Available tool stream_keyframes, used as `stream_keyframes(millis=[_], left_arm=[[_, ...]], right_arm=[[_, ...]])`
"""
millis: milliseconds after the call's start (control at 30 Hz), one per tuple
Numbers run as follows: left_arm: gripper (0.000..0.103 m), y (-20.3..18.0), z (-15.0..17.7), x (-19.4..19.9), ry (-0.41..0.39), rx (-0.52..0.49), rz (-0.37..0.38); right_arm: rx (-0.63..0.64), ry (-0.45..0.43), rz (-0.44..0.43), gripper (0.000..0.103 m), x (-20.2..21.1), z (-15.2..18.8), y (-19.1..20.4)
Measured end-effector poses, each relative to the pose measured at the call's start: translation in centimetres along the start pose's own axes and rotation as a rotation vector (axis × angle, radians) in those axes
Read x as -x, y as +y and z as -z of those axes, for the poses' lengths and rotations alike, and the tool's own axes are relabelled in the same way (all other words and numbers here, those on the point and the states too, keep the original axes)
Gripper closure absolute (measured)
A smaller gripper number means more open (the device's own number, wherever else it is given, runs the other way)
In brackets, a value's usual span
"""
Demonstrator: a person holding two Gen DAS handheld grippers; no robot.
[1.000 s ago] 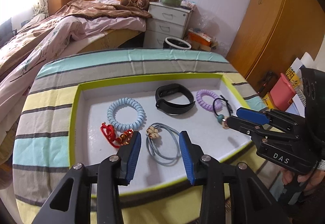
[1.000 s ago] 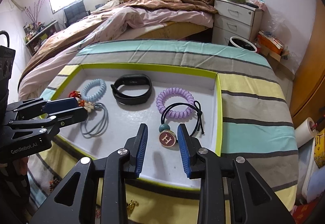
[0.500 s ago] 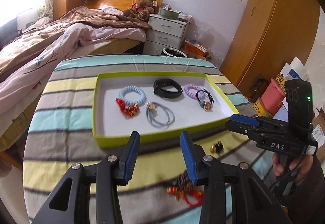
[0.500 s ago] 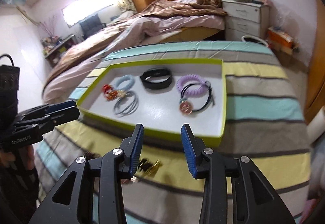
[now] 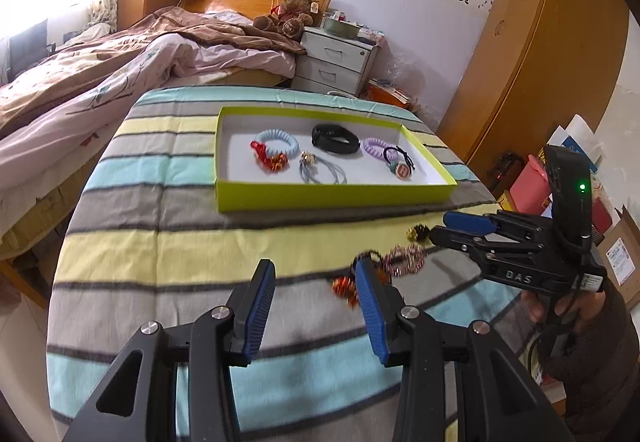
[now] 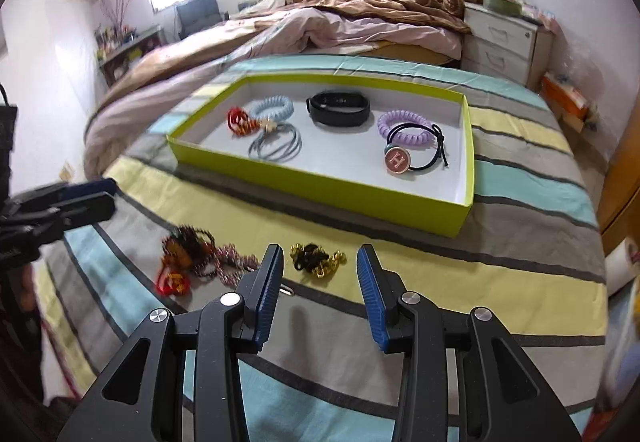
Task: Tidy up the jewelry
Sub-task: 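Withdraw both open grippers from the box toward the remaining jewelry, then grasp the beaded bracelet with the left gripper while the right grasps the gold charm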
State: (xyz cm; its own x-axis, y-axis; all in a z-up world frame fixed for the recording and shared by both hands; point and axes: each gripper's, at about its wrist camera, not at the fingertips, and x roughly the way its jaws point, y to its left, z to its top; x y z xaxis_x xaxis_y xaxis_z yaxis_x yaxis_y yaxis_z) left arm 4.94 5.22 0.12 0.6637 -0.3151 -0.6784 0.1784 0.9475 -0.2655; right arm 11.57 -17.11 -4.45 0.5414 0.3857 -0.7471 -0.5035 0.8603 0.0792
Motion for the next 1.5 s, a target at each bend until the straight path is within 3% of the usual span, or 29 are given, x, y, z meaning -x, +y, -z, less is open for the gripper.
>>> stream_keyframes(millis=[233, 367, 933, 1100, 1500], left_arm=[[0.061, 0.5, 1.6, 0.6, 0.001, 0.029, 0.001], [0.061, 0.8, 1.9, 0.8, 0.000, 0.040, 0.003], [0.061, 0.4, 1.8, -0.2, 0.021, 0.035, 0.021], [0.061, 0.0, 1.6, -0.8, 0.029, 0.028, 0.025], [0.061, -1.8, 0.2, -3.5, 0.074, -0.032, 0.064]], right_arm=[[0.006, 0.023, 0.012, 0.063, -1.0, 0.0, 0.2], [0.014, 0.042, 0.021, 0.057, -1.6, 0.0, 0.3], [0.037, 0.059, 0.079, 0.058, -2.7, -0.6, 0.7], [0.025, 0.051, 0.094, 0.083, -2.5, -0.6, 0.2], [-0.055, 0.005, 0.077, 0.085, -0.9, 0.1, -0.8]])
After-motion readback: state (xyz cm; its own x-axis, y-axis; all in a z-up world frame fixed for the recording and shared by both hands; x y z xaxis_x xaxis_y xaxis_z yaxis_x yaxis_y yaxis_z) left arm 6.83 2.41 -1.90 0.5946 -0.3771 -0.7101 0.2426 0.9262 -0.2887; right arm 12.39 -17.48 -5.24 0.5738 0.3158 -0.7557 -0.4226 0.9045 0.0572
